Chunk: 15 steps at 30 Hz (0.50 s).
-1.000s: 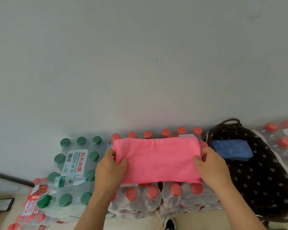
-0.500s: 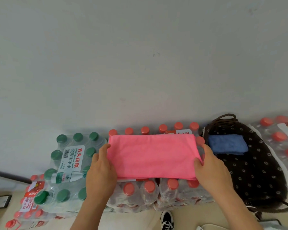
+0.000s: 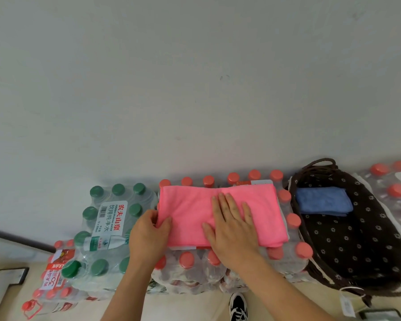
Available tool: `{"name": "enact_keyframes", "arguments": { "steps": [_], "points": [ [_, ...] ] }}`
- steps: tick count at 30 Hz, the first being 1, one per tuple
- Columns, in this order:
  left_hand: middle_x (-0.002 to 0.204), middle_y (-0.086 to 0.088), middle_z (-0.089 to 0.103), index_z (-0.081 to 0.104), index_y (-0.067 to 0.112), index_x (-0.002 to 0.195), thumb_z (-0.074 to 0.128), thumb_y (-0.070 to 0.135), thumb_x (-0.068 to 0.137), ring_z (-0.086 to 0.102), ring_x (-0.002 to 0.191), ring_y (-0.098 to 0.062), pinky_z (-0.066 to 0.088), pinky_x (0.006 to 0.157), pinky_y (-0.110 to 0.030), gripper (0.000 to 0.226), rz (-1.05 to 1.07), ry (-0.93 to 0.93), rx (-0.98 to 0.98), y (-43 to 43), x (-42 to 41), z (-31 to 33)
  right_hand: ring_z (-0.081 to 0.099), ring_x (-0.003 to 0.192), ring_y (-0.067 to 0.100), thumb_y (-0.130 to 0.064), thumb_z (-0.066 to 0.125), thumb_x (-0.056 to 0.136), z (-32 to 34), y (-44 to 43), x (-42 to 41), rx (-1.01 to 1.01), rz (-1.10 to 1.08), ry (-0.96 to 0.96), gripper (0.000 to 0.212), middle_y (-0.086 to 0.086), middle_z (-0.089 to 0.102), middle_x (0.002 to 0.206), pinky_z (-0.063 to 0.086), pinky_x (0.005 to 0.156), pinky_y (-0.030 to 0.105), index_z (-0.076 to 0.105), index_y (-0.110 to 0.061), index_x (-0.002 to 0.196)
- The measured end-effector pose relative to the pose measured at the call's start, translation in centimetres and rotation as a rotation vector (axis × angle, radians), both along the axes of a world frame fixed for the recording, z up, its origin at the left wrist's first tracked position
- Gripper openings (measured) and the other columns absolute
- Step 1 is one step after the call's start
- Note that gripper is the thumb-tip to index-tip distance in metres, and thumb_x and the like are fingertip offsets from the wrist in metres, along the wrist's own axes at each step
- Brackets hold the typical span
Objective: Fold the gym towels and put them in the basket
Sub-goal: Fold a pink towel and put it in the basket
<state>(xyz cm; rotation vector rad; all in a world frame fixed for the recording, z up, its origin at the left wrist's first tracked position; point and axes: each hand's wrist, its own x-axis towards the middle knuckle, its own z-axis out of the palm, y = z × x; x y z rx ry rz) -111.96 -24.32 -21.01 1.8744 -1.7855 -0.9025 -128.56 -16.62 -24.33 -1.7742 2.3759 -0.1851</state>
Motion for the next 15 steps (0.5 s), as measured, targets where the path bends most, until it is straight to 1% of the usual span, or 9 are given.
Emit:
{"name": "enact_keyframes", "arguments": {
  "steps": [3, 4, 6, 7, 8, 9, 11, 13, 15],
  "points": [
    [0.084, 0.002, 0.065, 0.063, 0.018, 0.094, 0.068, 0.018, 0.083, 0.063, 0.082, -0.020, 0.048, 0.067, -0.032, 0.012, 0.034, 0.224, 0.043, 0.2, 0.1, 0.8, 0.036, 0.139, 0.019, -0.056, 0.028, 0.091, -0.1, 0.1, -0.2, 0.044, -0.002, -0.015, 0.070, 0.006, 0.045, 0.147, 0.014, 0.111, 0.048, 0.044, -0.011, 0.142],
    [0.089, 0.002, 0.066, 0.064, 0.019, 0.103, 0.067, 0.015, 0.084, 0.063, 0.084, -0.018, 0.049, 0.070, -0.031, 0.019, 0.040, 0.284, 0.061, 0.2, -0.1, 1.4, 0.030, 0.143, 0.018, -0.057, 0.025, 0.092, 0.2, 0.1, -0.3, 0.052, 0.010, -0.030, 0.072, 0.005, 0.039, 0.151, 0.009, 0.113, 0.047, 0.039, -0.012, 0.145],
    [0.093, -0.002, 0.067, 0.062, 0.020, 0.117, 0.064, 0.009, 0.084, 0.063, 0.085, -0.017, 0.051, 0.072, -0.031, 0.034, 0.038, 0.375, 0.073, 0.4, -0.8, 2.7, 0.004, 0.148, 0.013, -0.059, 0.015, 0.092, 1.1, 0.2, -0.6, 0.014, 0.021, -0.095, 0.074, -0.001, 0.014, 0.160, -0.005, 0.117, 0.043, 0.016, -0.018, 0.153],
    [0.093, -0.003, 0.067, 0.062, 0.022, 0.119, 0.063, 0.008, 0.084, 0.063, 0.084, -0.018, 0.052, 0.072, -0.031, 0.037, 0.025, 0.402, 0.063, 0.6, -1.4, 3.5, -0.007, 0.147, 0.010, -0.058, 0.012, 0.091, 1.7, 0.4, -0.8, 0.007, 0.005, -0.162, 0.073, -0.006, 0.003, 0.161, -0.011, 0.117, 0.041, 0.006, -0.021, 0.154],
    [0.093, -0.004, 0.067, 0.063, 0.026, 0.118, 0.062, 0.006, 0.084, 0.063, 0.083, -0.019, 0.052, 0.072, -0.032, 0.039, 0.003, 0.430, 0.049, 0.8, -2.1, 4.4, -0.011, 0.146, 0.008, -0.057, 0.011, 0.091, 2.4, 0.7, -1.2, -0.011, -0.008, -0.210, 0.072, -0.009, -0.001, 0.161, -0.012, 0.115, 0.039, 0.003, -0.023, 0.154],
    [0.091, -0.004, 0.067, 0.063, 0.032, 0.114, 0.062, 0.005, 0.084, 0.063, 0.082, -0.019, 0.053, 0.073, -0.033, 0.040, -0.023, 0.462, 0.036, 1.0, -3.0, 5.3, -0.010, 0.147, 0.008, -0.054, 0.013, 0.093, 3.0, 1.2, -1.5, -0.042, -0.013, -0.244, 0.069, -0.008, 0.000, 0.161, -0.012, 0.115, 0.035, 0.005, -0.023, 0.154],
    [0.086, -0.003, 0.065, 0.062, 0.038, 0.109, 0.061, 0.004, 0.083, 0.061, 0.077, -0.015, 0.053, 0.071, -0.033, 0.044, -0.094, 0.501, 0.012, 1.7, -5.0, 6.7, 0.004, 0.147, 0.010, -0.041, 0.026, 0.100, 3.5, 2.2, -2.5, -0.143, -0.014, -0.362, 0.057, -0.003, 0.014, 0.160, -0.006, 0.114, 0.022, 0.019, -0.018, 0.152],
    [0.080, 0.001, 0.063, 0.061, 0.032, 0.116, 0.062, 0.005, 0.082, 0.057, 0.067, -0.006, 0.050, 0.065, -0.022, 0.044, -0.198, 0.467, -0.020, 2.4, -7.2, 7.2, 0.030, 0.140, 0.011, -0.025, 0.042, 0.100, 3.5, 3.2, -3.4, -0.288, -0.089, -0.570, 0.044, -0.002, 0.039, 0.150, 0.015, 0.115, 0.017, 0.040, -0.017, 0.144],
    [0.071, 0.006, 0.058, 0.059, 0.033, 0.118, 0.062, 0.009, 0.081, 0.052, 0.060, -0.001, 0.043, 0.058, -0.013, 0.044, -0.334, 0.393, -0.070, 3.6, -9.7, 7.1, 0.053, 0.123, 0.010, -0.016, 0.048, 0.099, 3.6, 3.8, -4.4, -0.413, -0.317, -0.874, 0.031, -0.005, 0.060, 0.129, 0.038, 0.108, 0.025, 0.059, -0.019, 0.127]
  ]
}}
